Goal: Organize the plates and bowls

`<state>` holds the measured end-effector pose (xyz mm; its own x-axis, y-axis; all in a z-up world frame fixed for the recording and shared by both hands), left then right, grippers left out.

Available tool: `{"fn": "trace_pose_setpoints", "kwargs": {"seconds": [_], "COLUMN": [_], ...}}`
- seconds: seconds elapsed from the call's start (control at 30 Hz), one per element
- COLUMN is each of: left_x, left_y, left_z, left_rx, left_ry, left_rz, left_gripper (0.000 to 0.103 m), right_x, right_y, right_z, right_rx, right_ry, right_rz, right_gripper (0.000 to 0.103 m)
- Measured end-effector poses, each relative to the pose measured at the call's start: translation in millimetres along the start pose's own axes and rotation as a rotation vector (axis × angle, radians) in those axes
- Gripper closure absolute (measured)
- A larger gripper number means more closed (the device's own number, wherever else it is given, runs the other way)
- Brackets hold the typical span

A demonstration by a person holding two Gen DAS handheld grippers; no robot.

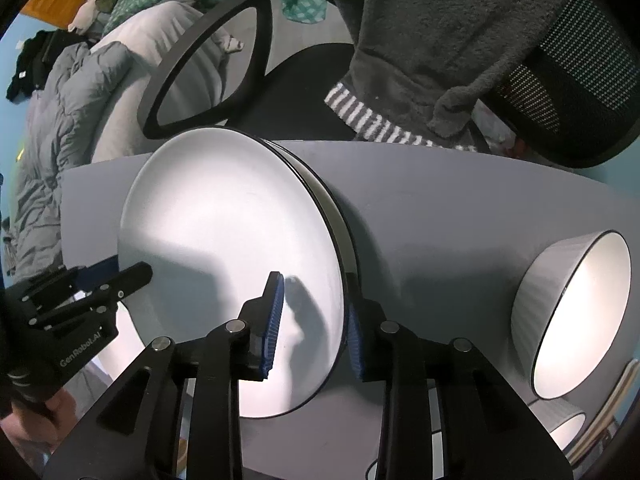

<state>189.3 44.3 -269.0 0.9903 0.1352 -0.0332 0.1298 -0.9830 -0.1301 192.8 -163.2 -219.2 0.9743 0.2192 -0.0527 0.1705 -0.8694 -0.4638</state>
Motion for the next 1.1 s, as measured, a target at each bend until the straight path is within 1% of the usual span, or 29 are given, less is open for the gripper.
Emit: {"fn": "trace_pose_setpoints", "kwargs": {"seconds": [0.27,0.3,0.33,0.37,0.4,0.47,0.53,0.7,0.73,0.8,0.83,0.9,0.97,1.1], "left_x": [-6.7,-7.7,-8.8,-10.1,-11.2,-13.6,-15.2,-22.5,-23.5,-28.1,-30.7,-36.7,-44.5,-58.8], "left_y": [1.3,1.1,0.7,0.1,-0.6,-1.4,-2.2,-8.0,-10.0,-14.2,-16.5,-21.5,-28.6,-43.2], "left_z": [-4.3,-5.5,-6.9,-8.7,-9.9,-11.3,-12.3,-21.1,-22.6,-27.9,-30.3,-36.2,-42.4,-48.0], "left_rx": [0.000,0.000,-0.001,-0.002,0.000,0.001,0.001,0.012,0.014,0.021,0.029,0.051,0.071,0.087], "left_ry": [0.013,0.017,0.023,0.032,0.037,0.040,0.040,0.068,0.073,0.090,0.100,0.124,0.149,0.166], "left_rz": [0.002,0.002,0.000,-0.002,-0.002,0.001,0.000,-0.005,-0.007,-0.006,-0.005,-0.002,0.002,-0.004], "left_gripper": [0.076,0.073,0.066,0.065,0.064,0.064,0.064,0.064,0.063,0.062,0.059,0.055,0.053,0.049], "right_x": [-2.8,-3.3,-3.8,-4.3,-4.5,-5.7,-6.6,-10.5,-12.0,-15.2,-17.1,-20.7,-25.8,-34.2], "right_y": [-0.3,-0.9,-1.5,-2.1,-2.4,-3.4,-3.8,-5.0,-6.3,-9.0,-11.2,-15.7,-20.6,-30.1], "right_z": [-2.0,-2.1,-3.0,-4.3,-5.3,-6.6,-6.2,-11.5,-13.2,-17.3,-19.9,-24.3,-28.6,-34.1], "right_rx": [-0.004,-0.009,-0.014,-0.016,-0.025,-0.073,-0.056,-0.081,-0.091,-0.106,-0.115,-0.132,-0.151,-0.179], "right_ry": [0.013,0.013,0.018,0.024,0.027,0.034,0.022,0.046,0.051,0.062,0.070,0.080,0.085,0.086], "right_rz": [0.013,0.011,0.010,0.009,0.006,-0.008,-0.019,-0.034,-0.040,-0.057,-0.068,-0.094,-0.120,-0.170], "right_gripper": [0.069,0.069,0.068,0.066,0.066,0.063,0.063,0.063,0.062,0.053,0.048,0.047,0.047,0.046]}}
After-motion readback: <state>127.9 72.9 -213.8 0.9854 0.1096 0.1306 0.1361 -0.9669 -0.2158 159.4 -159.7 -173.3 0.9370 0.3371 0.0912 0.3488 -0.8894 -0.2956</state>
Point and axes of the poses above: each gripper's, at about its wrist camera, not at the fingertips, and z roughly the way its jaws point, y to its right, x to its top, the point moved 2 cm from there along z, roughly the way its jaws point, and after that the axes turned 12 degrees about x, right-handed, at the moved point
